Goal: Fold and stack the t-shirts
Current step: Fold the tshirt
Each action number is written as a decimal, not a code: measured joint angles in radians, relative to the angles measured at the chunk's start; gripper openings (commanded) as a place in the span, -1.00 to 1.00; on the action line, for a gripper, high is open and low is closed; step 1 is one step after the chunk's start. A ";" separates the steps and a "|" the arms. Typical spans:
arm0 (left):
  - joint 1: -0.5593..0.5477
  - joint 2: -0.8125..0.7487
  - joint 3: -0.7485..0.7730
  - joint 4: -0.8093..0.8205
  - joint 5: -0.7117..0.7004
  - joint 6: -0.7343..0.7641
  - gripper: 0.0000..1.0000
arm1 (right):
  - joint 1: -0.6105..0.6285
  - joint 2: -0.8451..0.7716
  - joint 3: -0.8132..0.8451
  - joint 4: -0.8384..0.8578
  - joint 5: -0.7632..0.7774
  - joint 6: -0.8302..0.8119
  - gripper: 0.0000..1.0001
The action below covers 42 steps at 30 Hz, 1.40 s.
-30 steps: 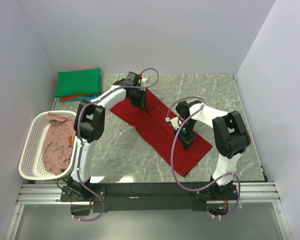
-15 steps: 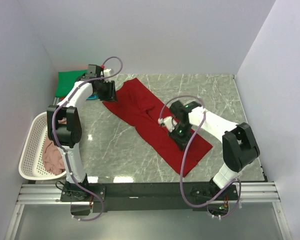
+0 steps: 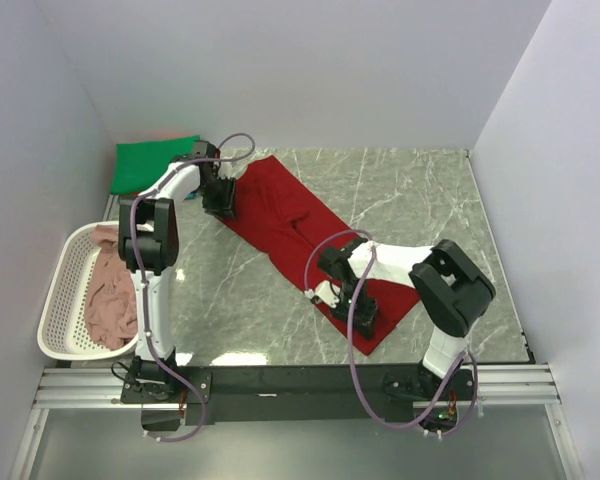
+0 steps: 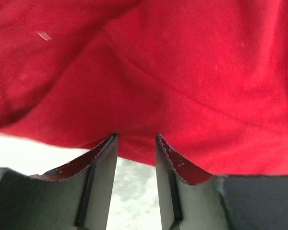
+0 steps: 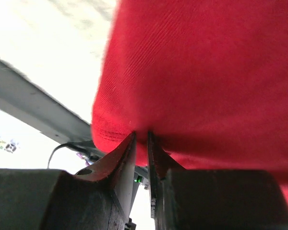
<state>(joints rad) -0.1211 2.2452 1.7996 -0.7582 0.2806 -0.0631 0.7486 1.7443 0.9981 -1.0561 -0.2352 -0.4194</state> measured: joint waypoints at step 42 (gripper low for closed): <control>-0.194 -0.117 -0.029 0.076 -0.018 -0.055 -0.15 | -0.332 0.288 0.369 -0.063 -0.039 -0.016 -0.89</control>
<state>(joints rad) -0.3153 2.1284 1.7710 -0.6819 0.2623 -0.1177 0.4171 2.0319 1.3674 -1.1187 -0.2741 -0.4351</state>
